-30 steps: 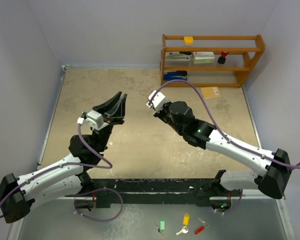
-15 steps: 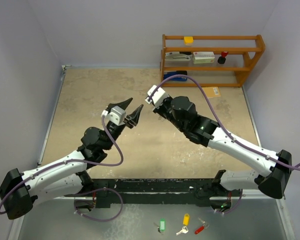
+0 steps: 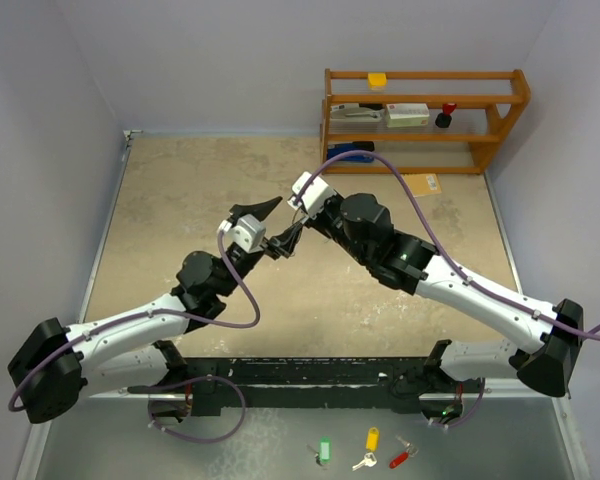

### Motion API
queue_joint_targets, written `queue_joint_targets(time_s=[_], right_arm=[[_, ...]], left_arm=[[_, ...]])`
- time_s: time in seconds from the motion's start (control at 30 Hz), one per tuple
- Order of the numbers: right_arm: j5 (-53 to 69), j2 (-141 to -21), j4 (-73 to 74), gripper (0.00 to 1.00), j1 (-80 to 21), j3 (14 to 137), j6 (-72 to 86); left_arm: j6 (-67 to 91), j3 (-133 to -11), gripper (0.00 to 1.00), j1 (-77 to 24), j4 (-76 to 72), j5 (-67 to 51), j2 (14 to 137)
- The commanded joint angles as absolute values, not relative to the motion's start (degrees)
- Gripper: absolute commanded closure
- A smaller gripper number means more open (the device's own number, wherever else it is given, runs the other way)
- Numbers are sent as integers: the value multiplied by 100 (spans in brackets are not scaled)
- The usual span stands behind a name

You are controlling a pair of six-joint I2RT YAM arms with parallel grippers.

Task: Remove the keys from the keyring

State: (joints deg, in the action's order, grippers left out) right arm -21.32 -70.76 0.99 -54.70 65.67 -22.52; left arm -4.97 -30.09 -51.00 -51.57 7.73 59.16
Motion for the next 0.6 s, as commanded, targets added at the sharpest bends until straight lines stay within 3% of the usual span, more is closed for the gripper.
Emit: queue_joint_targets(time_s=[0.0,0.57], right_arm=[[-2103,-6953,-184,100,-5510,6812,-2268],[-2012,-6928,-281,100,-5586,6759,-2189]], left_arm=[[-324,-2974,39,-5080,-5895,653,6173],[-400,-2724,44,-5080,-7237,1032,7098]])
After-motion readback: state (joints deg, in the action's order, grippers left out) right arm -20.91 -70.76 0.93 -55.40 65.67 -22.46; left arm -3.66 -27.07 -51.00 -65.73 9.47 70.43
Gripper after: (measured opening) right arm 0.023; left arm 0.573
